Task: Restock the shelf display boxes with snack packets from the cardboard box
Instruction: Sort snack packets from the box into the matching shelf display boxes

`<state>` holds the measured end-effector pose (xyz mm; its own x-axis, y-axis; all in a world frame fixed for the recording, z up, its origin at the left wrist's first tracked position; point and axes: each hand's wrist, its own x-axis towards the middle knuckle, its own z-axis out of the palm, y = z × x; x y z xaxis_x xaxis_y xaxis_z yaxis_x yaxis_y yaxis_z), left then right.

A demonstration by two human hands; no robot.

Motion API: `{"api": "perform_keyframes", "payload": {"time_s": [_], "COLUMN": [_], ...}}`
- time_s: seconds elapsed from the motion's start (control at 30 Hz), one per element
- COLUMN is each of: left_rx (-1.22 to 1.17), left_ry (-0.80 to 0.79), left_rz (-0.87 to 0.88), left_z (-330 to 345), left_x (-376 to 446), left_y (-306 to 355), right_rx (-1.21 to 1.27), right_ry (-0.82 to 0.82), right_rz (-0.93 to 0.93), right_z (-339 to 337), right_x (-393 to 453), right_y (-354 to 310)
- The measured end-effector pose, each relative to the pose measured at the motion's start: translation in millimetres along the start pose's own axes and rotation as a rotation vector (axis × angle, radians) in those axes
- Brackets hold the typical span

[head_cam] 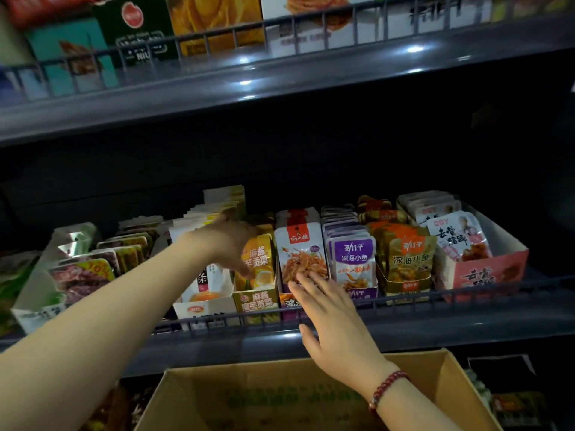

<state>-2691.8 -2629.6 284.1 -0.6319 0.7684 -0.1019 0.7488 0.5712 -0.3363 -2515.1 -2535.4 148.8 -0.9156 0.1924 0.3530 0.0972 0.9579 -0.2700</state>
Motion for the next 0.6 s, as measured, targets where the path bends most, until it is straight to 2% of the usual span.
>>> {"api": "perform_keyframes", "payload": {"time_s": [0.17, 0.33, 0.5, 0.6], "left_rx": [0.132, 0.079, 0.080, -0.007], "left_ry": [0.049, 0.068, 0.161, 0.176], "left_rz": [0.036, 0.052, 0.082, 0.095], "left_z": [9.6, 10.2, 15.9, 21.7], "left_x": [-1.8, 5.3, 6.5, 2.3], "left_y": [0.2, 1.8, 3.3, 1.0], "right_rx": [0.015, 0.020, 0.020, 0.028], "right_ry": [-0.019, -0.050, -0.060, -0.068], "right_rz": [-0.097, -0.081, -0.090, -0.094], "right_z": [0.7, 8.0, 10.3, 9.4], "right_x": [21.1, 29.3, 29.7, 29.1], "right_y": [-22.0, -26.1, -22.5, -22.5]}}
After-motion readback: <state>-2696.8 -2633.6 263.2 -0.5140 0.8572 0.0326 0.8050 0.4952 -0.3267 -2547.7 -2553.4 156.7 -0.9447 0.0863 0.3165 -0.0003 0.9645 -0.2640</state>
